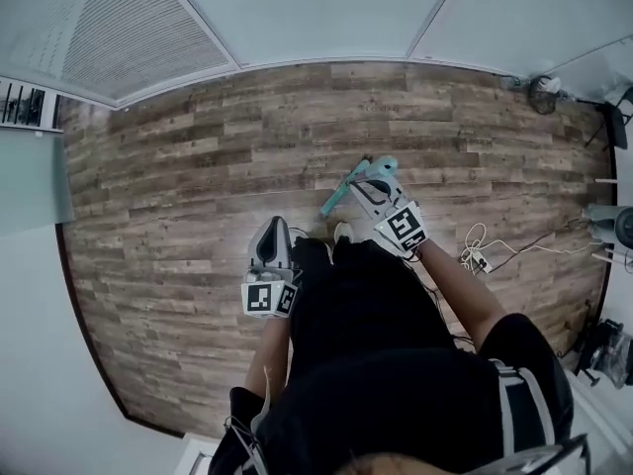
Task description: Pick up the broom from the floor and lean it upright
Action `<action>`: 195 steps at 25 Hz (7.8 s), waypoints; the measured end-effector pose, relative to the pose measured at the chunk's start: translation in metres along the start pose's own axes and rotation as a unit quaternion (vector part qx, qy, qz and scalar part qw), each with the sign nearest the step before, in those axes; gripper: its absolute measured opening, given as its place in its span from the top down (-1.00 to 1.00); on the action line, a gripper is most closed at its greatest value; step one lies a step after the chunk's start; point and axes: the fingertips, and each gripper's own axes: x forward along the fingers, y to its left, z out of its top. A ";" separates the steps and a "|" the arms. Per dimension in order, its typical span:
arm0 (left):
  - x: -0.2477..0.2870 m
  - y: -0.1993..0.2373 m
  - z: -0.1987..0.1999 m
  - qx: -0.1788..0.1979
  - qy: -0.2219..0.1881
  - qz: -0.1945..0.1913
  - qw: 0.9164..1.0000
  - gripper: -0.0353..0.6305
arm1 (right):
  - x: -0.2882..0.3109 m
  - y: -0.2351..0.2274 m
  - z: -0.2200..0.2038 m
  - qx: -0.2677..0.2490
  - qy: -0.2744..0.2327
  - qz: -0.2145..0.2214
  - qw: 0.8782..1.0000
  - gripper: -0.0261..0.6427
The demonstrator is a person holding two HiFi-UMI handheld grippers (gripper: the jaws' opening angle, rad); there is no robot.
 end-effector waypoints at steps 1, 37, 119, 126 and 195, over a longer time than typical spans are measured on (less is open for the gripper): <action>0.004 -0.005 0.002 0.000 0.002 -0.008 1.000 0.84 | -0.007 -0.007 0.002 0.003 -0.006 -0.017 1.000 0.68; 0.394 -0.077 0.038 0.033 0.091 -0.271 0.958 0.84 | -0.056 -0.356 -0.050 0.178 0.005 -0.418 0.891 0.69; 0.720 -0.057 -0.229 -0.066 0.204 -0.274 0.938 0.84 | 0.304 -0.812 -0.423 0.189 0.104 -0.352 0.911 0.62; 0.716 -0.049 -0.230 -0.062 0.201 -0.272 0.939 0.84 | 0.306 -0.824 -0.426 0.204 0.115 -0.368 0.900 0.61; 0.715 -0.037 -0.232 -0.077 0.227 -0.262 0.935 0.84 | 0.281 -0.824 -0.413 0.245 0.138 -0.383 0.880 0.58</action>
